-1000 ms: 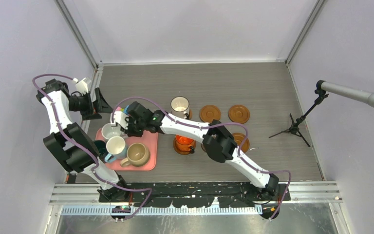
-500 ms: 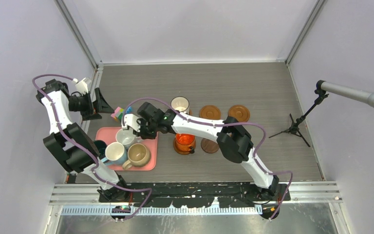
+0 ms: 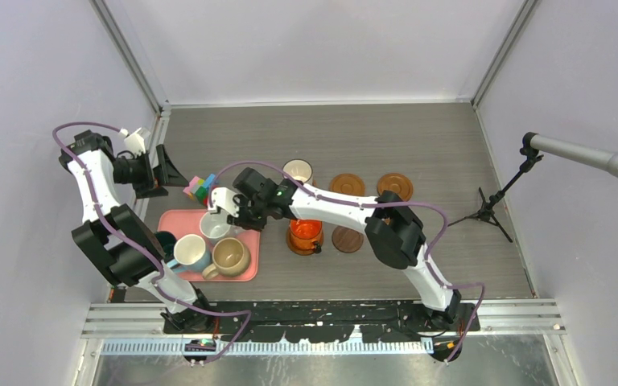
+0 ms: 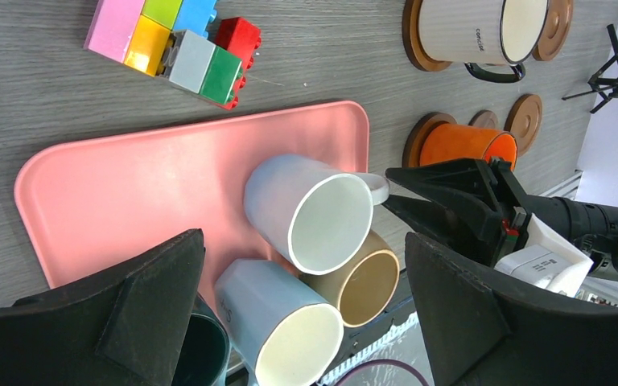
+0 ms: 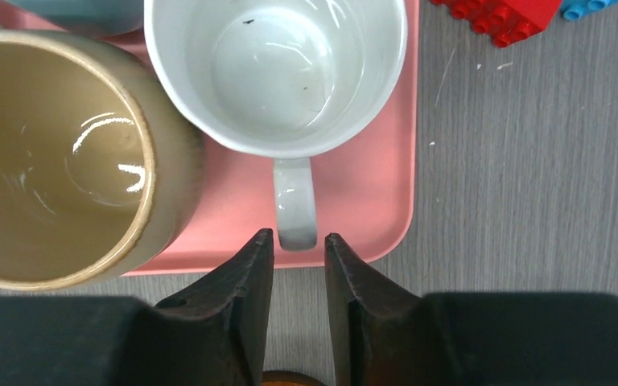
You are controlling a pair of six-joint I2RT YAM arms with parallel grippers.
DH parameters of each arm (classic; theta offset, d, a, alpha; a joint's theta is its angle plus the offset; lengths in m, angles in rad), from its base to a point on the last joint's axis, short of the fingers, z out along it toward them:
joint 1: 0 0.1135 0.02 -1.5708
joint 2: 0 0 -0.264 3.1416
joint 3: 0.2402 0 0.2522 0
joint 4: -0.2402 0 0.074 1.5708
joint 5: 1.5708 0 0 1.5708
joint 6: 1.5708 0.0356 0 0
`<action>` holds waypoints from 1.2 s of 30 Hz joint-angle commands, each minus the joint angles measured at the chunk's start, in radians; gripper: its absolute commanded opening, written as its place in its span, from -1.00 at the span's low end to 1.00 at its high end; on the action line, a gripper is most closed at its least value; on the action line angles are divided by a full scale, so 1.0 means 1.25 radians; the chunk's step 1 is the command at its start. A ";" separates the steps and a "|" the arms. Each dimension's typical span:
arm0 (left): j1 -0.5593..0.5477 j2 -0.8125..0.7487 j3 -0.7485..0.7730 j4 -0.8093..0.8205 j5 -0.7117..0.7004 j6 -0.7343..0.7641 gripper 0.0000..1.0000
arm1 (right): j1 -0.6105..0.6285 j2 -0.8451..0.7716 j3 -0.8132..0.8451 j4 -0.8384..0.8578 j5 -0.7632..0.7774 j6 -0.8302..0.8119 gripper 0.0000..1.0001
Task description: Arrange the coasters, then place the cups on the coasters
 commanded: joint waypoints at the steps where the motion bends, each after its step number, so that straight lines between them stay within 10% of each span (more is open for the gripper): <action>1: 0.006 -0.032 -0.003 -0.010 0.026 -0.008 0.93 | -0.005 0.014 0.075 -0.035 0.000 0.008 -0.22; 6: 0.006 -0.028 0.009 -0.019 0.032 -0.005 0.93 | -0.004 0.058 0.130 -0.065 -0.011 -0.004 0.07; 22: 0.006 -0.010 0.013 -0.024 0.040 0.005 0.93 | 0.006 0.176 0.255 -0.101 -0.051 -0.049 -0.01; 29: 0.006 -0.001 0.017 -0.025 0.040 0.006 0.93 | 0.009 0.186 0.271 -0.103 -0.051 -0.055 -0.24; 36: 0.006 0.004 0.015 -0.028 0.050 0.004 0.93 | 0.008 0.130 0.229 -0.108 -0.067 -0.027 -0.90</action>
